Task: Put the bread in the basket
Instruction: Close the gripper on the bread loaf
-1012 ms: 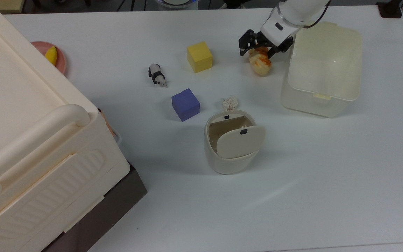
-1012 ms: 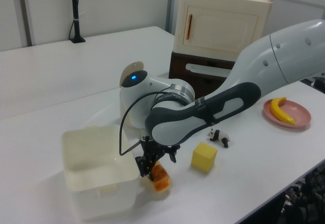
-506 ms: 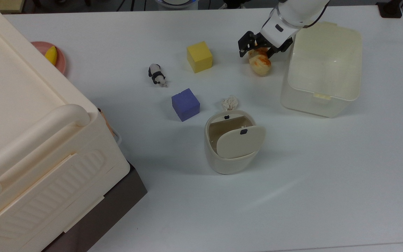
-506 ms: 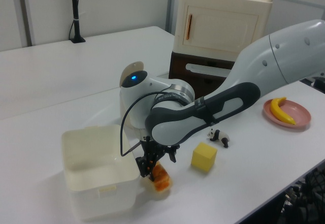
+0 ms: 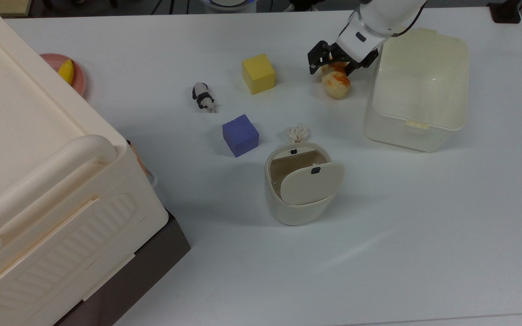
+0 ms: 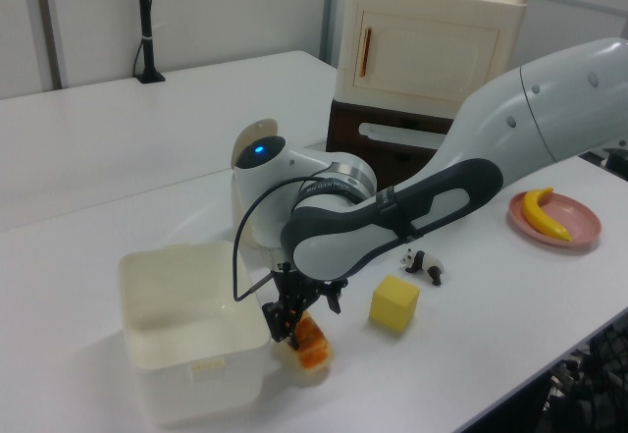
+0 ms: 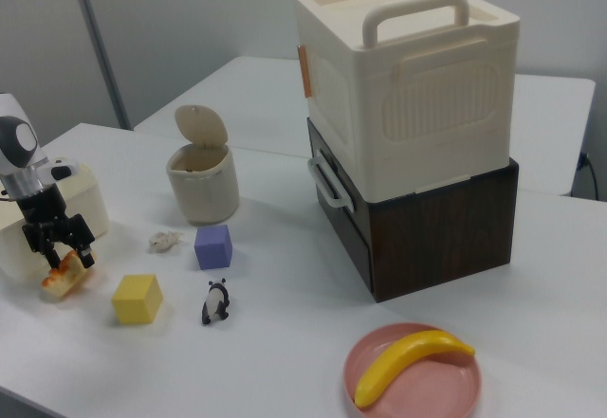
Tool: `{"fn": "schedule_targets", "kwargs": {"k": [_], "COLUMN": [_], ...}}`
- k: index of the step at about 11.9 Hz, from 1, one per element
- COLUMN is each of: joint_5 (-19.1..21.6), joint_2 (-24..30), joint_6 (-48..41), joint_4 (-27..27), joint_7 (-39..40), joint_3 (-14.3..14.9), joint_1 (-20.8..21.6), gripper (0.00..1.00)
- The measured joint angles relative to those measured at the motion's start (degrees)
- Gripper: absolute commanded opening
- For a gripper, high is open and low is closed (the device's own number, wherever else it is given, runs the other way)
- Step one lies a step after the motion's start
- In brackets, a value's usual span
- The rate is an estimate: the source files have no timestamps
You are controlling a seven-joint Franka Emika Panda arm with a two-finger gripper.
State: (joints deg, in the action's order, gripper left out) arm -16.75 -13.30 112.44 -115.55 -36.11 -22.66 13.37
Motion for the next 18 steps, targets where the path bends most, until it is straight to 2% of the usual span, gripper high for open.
{"fn": "schedule_targets", "kwargs": {"k": [2,3,4,5,6,10,18], "joint_5": [0.0,0.0,0.0,0.0,0.1,2.5,2.5], "joint_2": [0.0,0.0,0.0,0.0,0.0,0.0,-0.2], "joint_6": [0.0,0.0,0.0,0.0,0.0,0.0,0.0], "joint_4": [0.0,0.0,0.0,0.0,0.2,1.0,1.1], "joint_7": [0.0,0.0,0.1,0.8,2.8,8.7,10.2], "joint_3": [0.0,0.0,0.0,0.0,0.0,0.1,0.0], "joint_1": [-0.1,-0.2,-0.3,-0.6,-1.2,-2.4,-2.4], "gripper": [0.97,0.77,0.47,0.22,0.03,0.00,0.00]}}
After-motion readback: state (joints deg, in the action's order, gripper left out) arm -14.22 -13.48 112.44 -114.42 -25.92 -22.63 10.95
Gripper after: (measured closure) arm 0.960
